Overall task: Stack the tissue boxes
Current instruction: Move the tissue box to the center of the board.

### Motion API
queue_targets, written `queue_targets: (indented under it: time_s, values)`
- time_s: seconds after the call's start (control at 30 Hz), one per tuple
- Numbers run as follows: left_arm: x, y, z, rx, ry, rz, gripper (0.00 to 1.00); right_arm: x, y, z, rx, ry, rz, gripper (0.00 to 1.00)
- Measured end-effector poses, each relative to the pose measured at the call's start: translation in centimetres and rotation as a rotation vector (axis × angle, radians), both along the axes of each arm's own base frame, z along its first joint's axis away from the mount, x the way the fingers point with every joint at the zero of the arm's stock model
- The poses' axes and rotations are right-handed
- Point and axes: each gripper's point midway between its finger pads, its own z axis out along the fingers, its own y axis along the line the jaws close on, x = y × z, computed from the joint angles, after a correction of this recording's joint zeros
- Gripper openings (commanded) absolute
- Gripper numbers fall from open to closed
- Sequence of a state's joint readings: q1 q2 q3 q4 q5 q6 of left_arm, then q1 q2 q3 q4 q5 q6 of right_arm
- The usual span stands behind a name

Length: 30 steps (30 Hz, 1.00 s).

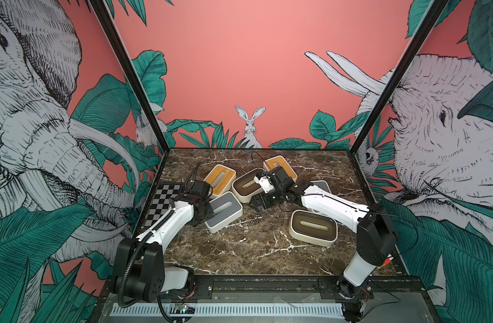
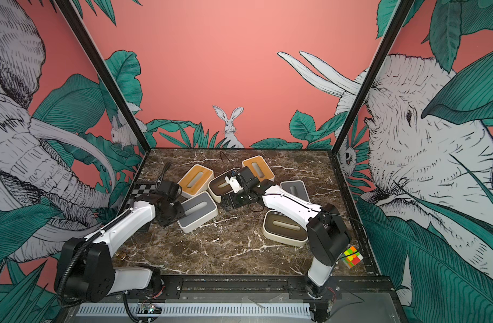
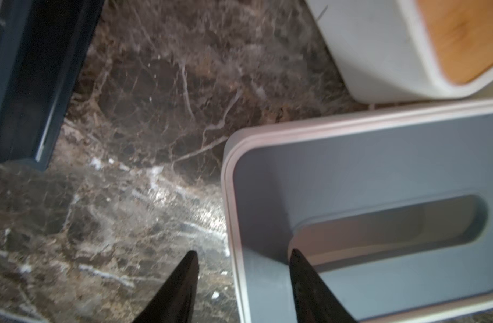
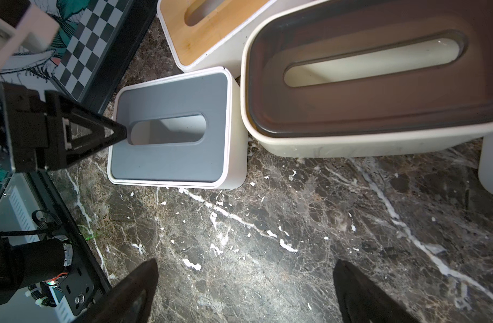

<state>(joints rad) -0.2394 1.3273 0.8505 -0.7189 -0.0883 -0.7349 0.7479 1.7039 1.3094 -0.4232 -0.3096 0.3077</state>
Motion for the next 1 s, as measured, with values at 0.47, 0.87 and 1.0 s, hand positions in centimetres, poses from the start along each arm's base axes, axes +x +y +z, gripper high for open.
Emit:
queue_targets:
  time_s: [0.47,0.87,1.0]
  values:
    - [1.8,-0.9,-0.5,-0.047,-0.003,-0.001,0.49,-0.5,-0.5,-1.1,-0.016,0.026,-0.003,0.98]
    - [1.5,-0.8,-0.5,-0.046,-0.025,-0.023,0.51,-0.6,-0.4,-1.0,-0.004,0.038,0.002,0.98]
    - [0.9,-1.0,-0.8,-0.043,-0.018,-0.04,0.5,-0.7,-0.3,-1.0,0.002,0.047,-0.003,0.98]
